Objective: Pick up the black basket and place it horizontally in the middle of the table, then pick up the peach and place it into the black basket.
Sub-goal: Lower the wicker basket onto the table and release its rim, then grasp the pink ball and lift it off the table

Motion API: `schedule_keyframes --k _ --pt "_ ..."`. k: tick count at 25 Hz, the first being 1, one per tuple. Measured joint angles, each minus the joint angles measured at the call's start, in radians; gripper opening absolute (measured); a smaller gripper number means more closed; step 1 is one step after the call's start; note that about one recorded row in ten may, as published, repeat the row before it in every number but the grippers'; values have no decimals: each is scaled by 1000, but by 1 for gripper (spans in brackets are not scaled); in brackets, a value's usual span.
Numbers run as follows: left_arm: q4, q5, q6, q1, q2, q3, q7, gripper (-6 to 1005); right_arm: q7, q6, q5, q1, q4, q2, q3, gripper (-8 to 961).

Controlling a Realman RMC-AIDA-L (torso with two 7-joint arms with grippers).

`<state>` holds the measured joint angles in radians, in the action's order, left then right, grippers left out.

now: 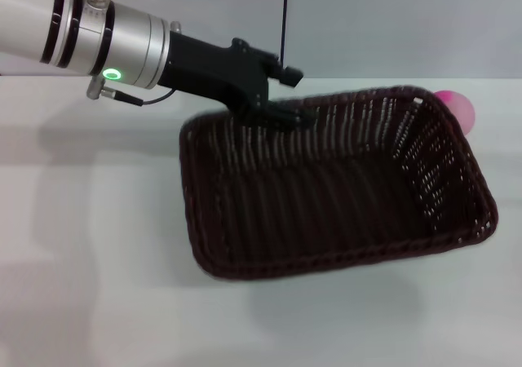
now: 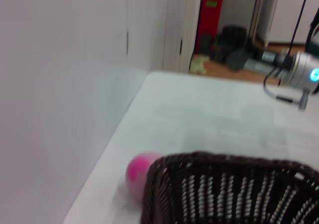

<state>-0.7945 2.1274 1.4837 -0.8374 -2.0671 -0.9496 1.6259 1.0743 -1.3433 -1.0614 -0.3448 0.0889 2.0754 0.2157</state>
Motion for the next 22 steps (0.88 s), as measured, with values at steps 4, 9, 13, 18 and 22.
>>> schedule_keyframes --k 4,9,13,18,22 --pt "1 -105 4 16 0 -15 -50 699 0 4 0 -5 0 0 3 464" --pt "2 -208 -17 49 0 -24 -67 773 -1 2 -10 -9 4 -1 11 464" --pt "26 -477 -69 178 1 -18 -175 810 6 3 -16 -14 45 -6 73 464" --pt "209 -823 -105 303 1 -17 -381 847 93 4 -52 -8 171 -23 235 465" --pt "319 -975 -106 357 0 -17 -500 847 266 -1 -191 -4 292 -59 307 465"
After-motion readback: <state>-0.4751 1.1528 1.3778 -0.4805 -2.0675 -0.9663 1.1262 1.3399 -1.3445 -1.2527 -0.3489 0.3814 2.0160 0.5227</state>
